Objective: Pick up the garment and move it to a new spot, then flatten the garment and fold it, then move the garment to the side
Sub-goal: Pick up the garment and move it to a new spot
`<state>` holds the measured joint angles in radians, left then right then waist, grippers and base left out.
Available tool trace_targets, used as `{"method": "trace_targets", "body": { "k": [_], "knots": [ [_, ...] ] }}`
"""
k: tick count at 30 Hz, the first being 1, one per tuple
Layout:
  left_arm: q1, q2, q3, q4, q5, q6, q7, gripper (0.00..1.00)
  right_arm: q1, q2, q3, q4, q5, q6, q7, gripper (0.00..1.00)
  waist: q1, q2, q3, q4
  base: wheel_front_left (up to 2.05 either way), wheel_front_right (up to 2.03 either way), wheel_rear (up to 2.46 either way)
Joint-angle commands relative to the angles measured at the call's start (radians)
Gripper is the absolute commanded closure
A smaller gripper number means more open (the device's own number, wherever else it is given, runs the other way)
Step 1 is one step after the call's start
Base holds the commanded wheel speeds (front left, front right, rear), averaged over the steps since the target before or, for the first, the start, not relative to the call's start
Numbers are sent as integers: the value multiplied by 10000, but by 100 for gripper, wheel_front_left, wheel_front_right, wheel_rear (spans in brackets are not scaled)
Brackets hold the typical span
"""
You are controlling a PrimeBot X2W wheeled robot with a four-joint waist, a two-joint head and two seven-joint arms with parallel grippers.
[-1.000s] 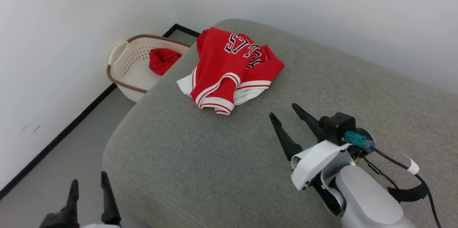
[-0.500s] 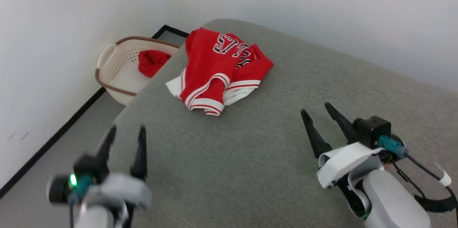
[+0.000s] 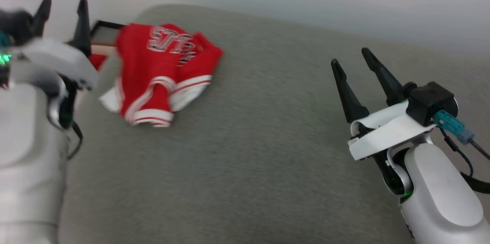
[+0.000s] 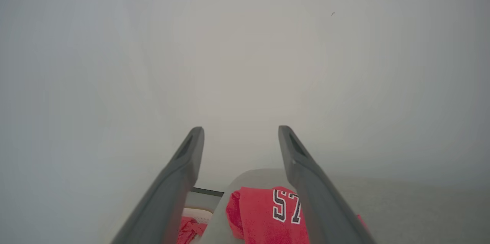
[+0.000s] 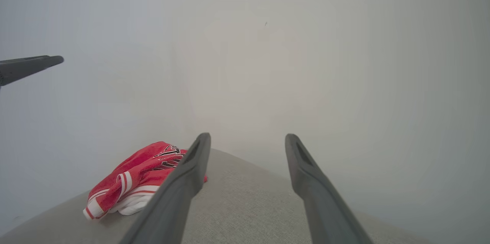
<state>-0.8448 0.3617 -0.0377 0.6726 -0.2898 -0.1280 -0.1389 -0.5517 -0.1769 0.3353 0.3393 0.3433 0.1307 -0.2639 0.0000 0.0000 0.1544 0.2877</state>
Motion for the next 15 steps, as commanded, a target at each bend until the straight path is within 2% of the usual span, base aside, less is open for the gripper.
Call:
{"method": "trace_targets", "body": {
  "k": [1, 8, 10, 14, 15],
  "knots": [
    [-577, 247, -306, 403, -473, -29, 388, 0, -123, 95, -74, -214, 0, 1, -8, 0, 0, 0, 2788, -3205, 0, 0, 0],
    [-2047, 1672, -2135, 2139, -2186, -28, 2926, 0, 73, 227, -146, -774, -38, 1, -8, 0, 0, 0, 3234, -4003, 0, 0, 0],
    [-2252, 1951, -2703, 2378, -2637, -28, 3843, 0, 63, 219, -136, -855, -41, 1, -8, 0, 0, 0, 3294, -4099, 0, 0, 0],
    [-2495, 2396, -3188, 3015, -3701, -19, 5851, 0, -39, 185, -147, -979, -58, 1, -8, 0, 0, 0, 3404, -4198, 0, 0, 0],
    [-2495, 2396, -3188, 3015, -3701, -19, 5851, 0, -39, 185, -147, -979, -58, 1, -8, 0, 0, 0, 3404, -4198, 0, 0, 0]
  ]
}}
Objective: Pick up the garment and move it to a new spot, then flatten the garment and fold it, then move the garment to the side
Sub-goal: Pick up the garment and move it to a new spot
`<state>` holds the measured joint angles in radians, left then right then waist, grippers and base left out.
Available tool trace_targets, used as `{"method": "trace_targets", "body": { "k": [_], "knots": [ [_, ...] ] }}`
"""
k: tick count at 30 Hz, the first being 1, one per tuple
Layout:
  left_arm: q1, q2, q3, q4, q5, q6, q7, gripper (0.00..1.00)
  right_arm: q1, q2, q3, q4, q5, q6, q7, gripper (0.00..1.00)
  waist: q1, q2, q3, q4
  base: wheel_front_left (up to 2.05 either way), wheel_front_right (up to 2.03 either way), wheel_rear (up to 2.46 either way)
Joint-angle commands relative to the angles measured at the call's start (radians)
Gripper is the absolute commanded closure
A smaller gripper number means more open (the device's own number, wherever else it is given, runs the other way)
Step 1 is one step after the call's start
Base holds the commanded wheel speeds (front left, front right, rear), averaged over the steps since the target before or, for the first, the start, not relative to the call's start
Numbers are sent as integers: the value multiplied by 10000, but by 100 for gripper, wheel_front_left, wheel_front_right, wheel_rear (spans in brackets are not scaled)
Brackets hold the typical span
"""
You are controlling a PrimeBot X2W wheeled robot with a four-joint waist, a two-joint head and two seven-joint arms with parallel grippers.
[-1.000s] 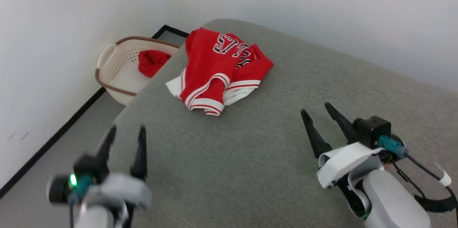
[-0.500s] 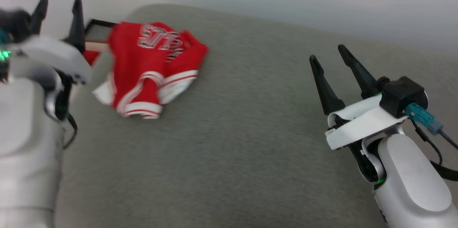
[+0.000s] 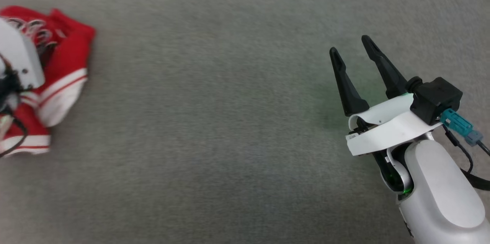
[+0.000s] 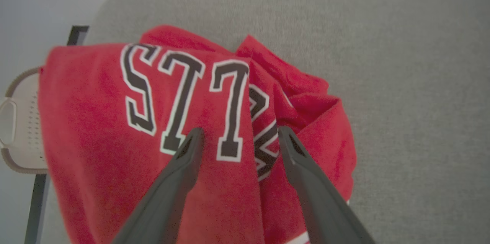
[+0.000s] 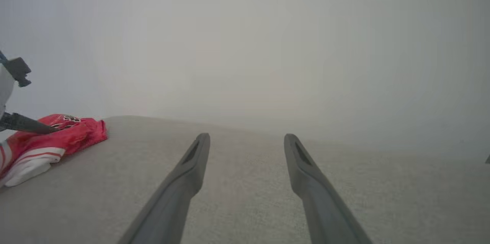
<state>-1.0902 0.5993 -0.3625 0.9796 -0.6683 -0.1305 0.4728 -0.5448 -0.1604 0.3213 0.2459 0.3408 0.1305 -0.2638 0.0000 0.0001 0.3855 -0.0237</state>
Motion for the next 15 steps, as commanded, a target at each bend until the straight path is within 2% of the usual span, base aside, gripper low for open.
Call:
{"method": "trace_targets", "body": {
  "k": [1, 6, 13, 15],
  "knots": [
    [-136, 161, -43, 84, -35, 6, 177, 0, -156, 29, 4, -84, -45, 4, -9, 0, 0, -1, 1144, -1108, 0, 0, 0],
    [-406, 582, -415, 810, -167, 6, 1361, 0, -345, 73, 270, -278, -91, 3, -8, 0, 0, -1, 1447, -1305, 0, 0, 0],
    [42, 14, -422, 2061, -744, 5, 2714, 0, -563, -60, 540, -568, -150, 3, -9, 0, 0, -1, 1891, -1537, 0, 0, 0],
    [130, -169, -421, 2149, -907, 5, 2753, 0, -604, -82, 536, -658, -186, 3, -9, 0, 0, -1, 1940, -1544, 0, 0, 0]
  ]
}}
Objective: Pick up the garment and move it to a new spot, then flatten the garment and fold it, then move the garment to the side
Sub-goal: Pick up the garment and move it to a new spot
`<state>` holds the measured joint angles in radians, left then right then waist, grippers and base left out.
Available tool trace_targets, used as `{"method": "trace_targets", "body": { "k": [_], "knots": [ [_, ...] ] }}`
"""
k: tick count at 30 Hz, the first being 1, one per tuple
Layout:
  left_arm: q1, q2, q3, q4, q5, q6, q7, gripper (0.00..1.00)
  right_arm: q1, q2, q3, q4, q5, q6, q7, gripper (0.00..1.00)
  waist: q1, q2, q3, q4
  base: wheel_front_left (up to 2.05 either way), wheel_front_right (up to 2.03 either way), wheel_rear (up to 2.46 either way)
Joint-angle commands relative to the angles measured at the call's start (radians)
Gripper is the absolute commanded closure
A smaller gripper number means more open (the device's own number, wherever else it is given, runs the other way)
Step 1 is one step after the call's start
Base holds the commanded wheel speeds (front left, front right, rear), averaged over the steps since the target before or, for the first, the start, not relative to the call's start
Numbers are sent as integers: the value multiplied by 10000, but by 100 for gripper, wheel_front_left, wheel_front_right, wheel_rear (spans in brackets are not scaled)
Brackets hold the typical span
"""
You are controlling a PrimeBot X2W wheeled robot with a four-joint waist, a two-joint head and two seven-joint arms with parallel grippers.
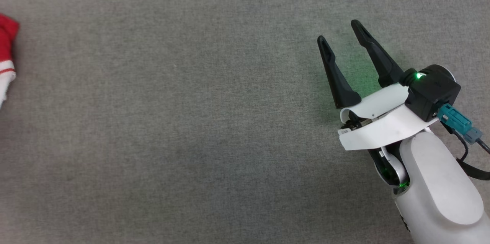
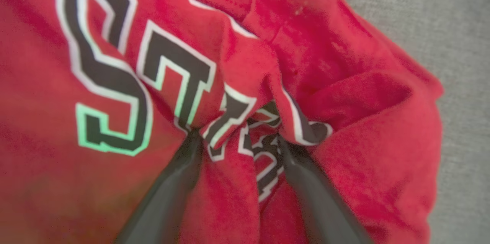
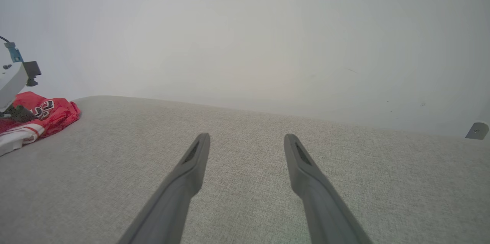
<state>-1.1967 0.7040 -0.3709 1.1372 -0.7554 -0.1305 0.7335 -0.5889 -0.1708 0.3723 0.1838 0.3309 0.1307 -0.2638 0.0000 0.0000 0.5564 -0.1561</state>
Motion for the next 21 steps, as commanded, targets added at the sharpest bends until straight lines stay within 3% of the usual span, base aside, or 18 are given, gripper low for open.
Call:
{"method": "trace_targets", "body": {
  "k": [1, 3, 13, 19, 21],
  "knots": [
    [1230, -1287, -356, 578, -75, 5, 88, 18, -174, 20, 19, -78, -97, 1, -9, 0, 0, 0, 241, -217, 0, 0, 0],
    [1355, -1427, -357, 454, -246, -3, -152, 100, -173, -2, 18, -131, -104, 1, -9, 0, 0, 0, 196, -176, 0, 0, 0],
    [1127, -1421, -893, -1083, -530, -103, -2032, 100, 287, -104, -84, 174, 67, 1, -9, 0, 0, 0, -1149, 612, 0, 0, 0],
    [890, -648, -1742, -2551, -858, 13, -2874, 100, 589, -23, -205, 378, 227, 1, -9, 0, 0, 0, -2050, 911, 0, 0, 0],
    [788, -667, -2150, -3121, -1005, 13, -3023, 100, 701, 61, -240, 389, 268, 1, -9, 0, 0, 0, -2267, 867, 0, 0, 0]
  ]
}}
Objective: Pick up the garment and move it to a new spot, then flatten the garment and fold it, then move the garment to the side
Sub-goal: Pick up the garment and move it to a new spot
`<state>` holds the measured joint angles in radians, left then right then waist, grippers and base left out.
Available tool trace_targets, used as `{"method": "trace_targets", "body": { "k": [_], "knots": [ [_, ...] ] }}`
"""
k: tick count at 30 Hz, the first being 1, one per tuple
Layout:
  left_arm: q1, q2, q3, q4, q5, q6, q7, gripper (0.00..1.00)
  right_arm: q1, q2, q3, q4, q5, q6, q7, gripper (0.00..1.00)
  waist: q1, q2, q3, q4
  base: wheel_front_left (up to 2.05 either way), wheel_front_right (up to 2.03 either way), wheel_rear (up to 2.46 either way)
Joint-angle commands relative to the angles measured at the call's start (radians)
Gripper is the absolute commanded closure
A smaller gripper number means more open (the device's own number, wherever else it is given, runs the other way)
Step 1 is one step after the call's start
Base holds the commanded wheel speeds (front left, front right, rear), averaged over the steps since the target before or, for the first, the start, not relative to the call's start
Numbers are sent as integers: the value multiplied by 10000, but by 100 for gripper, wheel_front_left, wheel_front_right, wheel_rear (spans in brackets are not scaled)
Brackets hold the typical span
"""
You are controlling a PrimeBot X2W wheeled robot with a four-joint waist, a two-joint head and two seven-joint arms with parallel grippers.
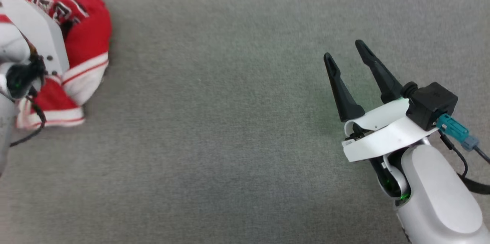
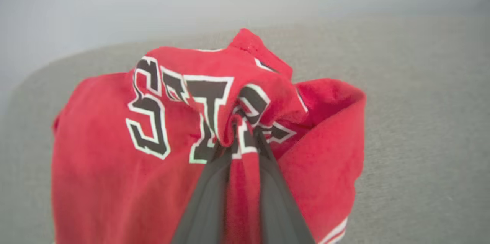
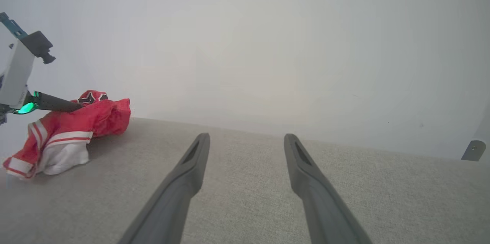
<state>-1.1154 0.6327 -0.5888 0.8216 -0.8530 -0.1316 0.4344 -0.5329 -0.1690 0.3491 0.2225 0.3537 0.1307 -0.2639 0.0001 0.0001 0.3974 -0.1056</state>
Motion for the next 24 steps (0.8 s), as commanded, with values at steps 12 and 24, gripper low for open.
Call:
{"method": "trace_targets", "body": {
  "k": [12, 24],
  "knots": [
    [-965, -384, -2480, -3650, -1220, 15, -46, 100, 1019, 426, -1023, -203, 315, 2, -7, 0, -1, -1, -1069, -823, 0, 0, 0],
    [-1854, -1942, -5070, -4383, -1958, 15, 1462, 100, 1318, 1068, -1972, -713, 627, 1, -7, 0, -1, -1, -156, -2846, 0, 0, 0]
  ]
}}
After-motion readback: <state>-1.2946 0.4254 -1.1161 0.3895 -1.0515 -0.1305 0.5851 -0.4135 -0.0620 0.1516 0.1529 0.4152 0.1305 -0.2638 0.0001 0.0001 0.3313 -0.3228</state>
